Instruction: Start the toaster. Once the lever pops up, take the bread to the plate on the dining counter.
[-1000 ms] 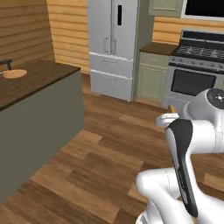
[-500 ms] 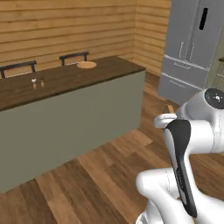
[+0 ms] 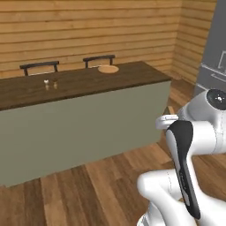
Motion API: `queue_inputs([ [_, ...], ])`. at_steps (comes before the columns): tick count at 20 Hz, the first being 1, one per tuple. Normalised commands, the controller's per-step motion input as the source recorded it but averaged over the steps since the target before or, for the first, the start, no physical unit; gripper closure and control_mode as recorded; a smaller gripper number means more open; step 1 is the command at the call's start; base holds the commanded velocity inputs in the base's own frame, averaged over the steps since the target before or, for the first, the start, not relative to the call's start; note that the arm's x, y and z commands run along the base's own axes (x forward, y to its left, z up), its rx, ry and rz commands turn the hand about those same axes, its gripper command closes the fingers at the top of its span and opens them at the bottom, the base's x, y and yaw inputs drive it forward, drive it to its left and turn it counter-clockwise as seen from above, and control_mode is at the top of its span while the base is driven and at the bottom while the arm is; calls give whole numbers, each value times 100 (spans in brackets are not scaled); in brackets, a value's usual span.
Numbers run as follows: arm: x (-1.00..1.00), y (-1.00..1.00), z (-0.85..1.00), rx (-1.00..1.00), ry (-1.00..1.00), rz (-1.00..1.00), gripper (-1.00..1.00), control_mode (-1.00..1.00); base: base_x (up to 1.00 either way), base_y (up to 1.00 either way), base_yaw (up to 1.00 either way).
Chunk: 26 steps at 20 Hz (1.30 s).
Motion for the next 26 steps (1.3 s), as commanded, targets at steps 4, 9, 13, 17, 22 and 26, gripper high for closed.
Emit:
queue_inputs([
  [4, 0, 0, 0, 0, 0, 0, 100, 100, 69, -51, 20],
  [9, 0, 0, 0, 0, 0, 0, 100, 100, 91, -27, 15],
  [13, 0, 0, 0, 0, 0, 0, 100, 100, 86, -28, 26],
  [17, 0, 0, 0, 0, 0, 0, 100, 100, 68, -50, 32],
  [22, 0, 0, 0, 0, 0, 0, 100, 100, 68, -60, 21],
  [26, 0, 0, 0, 0, 0, 0, 100, 100, 66, -51, 8],
])
